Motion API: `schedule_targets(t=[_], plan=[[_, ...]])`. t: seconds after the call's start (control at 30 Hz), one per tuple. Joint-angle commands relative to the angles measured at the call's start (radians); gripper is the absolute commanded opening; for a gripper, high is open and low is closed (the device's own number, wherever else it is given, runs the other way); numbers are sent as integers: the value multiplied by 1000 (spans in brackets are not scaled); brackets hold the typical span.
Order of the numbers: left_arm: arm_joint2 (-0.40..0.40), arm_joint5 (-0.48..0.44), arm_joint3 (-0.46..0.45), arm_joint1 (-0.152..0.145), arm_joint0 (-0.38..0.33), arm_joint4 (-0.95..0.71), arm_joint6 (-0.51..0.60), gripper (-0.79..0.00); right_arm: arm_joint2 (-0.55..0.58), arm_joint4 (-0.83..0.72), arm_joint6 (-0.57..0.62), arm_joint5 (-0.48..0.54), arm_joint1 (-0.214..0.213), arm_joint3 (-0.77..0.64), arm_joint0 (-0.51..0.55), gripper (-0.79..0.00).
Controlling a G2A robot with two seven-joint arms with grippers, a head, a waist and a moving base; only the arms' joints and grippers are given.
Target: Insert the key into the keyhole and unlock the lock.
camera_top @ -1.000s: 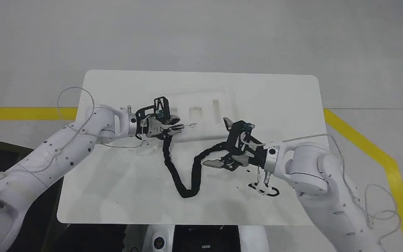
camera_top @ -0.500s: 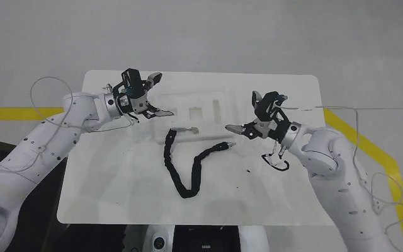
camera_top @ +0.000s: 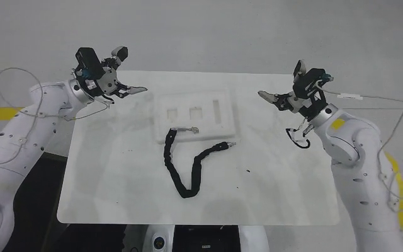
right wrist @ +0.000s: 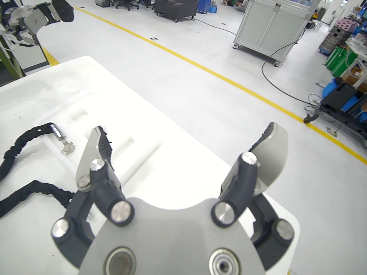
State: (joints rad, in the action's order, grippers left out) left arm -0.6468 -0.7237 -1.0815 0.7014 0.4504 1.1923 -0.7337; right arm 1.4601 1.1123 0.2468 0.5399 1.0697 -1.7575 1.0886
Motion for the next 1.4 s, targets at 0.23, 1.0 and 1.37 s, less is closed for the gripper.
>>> schedule_targets(t=[0.23, 1.0, 1.37], plan=[[-92, -17, -10, -32, 47, 44, -2, 0, 26, 13, 17, -11, -5, -13, -8, 0], [-92, -17, -10, -32, 47, 44, -2, -1, 26, 13, 17, -11, -5, -13, -8, 0], [-92, -17, -10, -32, 47, 44, -2, -1, 26, 13, 17, -11, -5, -13, -8, -1]])
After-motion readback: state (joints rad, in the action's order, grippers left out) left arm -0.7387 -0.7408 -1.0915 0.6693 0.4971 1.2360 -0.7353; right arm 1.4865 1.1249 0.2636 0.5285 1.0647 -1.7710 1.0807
